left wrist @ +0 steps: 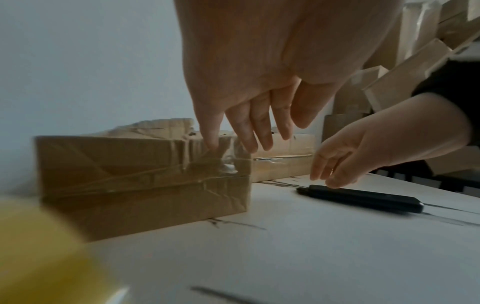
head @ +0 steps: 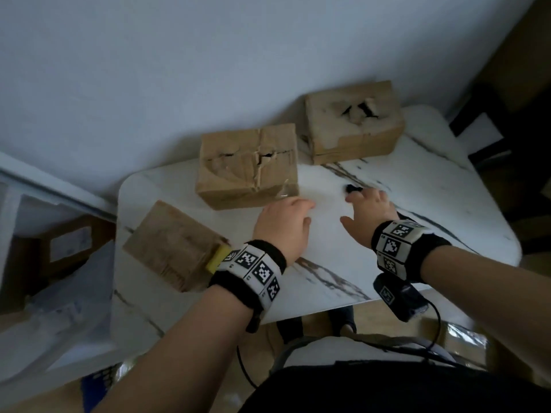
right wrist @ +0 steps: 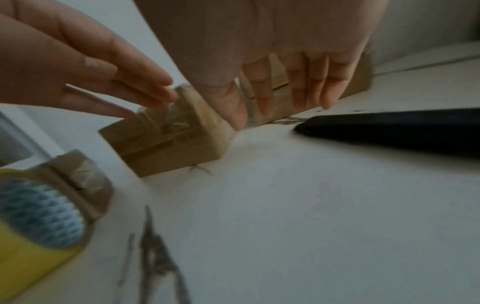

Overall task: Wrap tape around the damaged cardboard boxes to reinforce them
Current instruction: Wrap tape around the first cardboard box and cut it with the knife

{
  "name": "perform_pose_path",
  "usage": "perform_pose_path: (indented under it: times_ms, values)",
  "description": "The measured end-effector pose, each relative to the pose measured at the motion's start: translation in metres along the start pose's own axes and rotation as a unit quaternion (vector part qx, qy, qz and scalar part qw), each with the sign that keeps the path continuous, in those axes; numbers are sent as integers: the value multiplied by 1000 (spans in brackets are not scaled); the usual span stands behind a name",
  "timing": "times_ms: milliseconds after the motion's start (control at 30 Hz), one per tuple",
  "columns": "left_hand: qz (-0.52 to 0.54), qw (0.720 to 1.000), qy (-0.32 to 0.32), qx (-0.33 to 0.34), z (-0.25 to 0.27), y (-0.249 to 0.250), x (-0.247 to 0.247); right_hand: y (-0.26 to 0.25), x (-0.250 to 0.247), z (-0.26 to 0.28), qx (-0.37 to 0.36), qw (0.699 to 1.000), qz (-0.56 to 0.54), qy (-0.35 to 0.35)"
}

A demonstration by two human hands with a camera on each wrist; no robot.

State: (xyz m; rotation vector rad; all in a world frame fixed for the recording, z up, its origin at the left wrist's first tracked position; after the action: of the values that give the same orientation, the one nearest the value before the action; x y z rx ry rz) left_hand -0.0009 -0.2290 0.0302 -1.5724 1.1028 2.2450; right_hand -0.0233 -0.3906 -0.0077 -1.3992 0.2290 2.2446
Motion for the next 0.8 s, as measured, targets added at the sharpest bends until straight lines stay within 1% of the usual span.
perform_pose_path:
  times_ms: [67,167,267,367,500,567,633,700,800]
  values:
    - [-4,1000,-25,12,-12,10,5,23,-3,-3,32,999,2,16]
    - [-12,998,-60,15,-26,23,13,49,0,-7,61,998,16,0]
    - [-18,996,-82,14,-34,31,18,65,3,-12,71,997,21,-15]
    - [-24,995,-92,9,-39,35,20,69,5,-17,69,997,21,-25]
    - [-17,995,-99,-3,-42,36,20,68,5,-23,62,998,14,-22]
    - [-5,995,-97,-12,-41,36,19,67,4,-25,56,998,1,-43]
    - [11,996,-90,-26,-40,34,19,64,4,-27,50,996,-26,-71]
    - [23,996,-84,-36,-38,32,17,59,1,-27,52,991,-79,-89]
    - [39,996,-68,-47,-35,29,12,48,-12,-25,64,977,-193,-64]
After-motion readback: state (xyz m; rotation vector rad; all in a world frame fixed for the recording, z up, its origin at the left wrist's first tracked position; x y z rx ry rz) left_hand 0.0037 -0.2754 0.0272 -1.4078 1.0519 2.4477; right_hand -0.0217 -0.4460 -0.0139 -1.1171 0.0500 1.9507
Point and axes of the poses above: each hand's wrist, its own z-axis away from the middle knuckle, its own x-axis out of the palm, y = z × x, the point moved 3 cm from there along -z, towards the middle knuckle, and after that the axes turned 9 degrees about x, right-handed, at the moved point
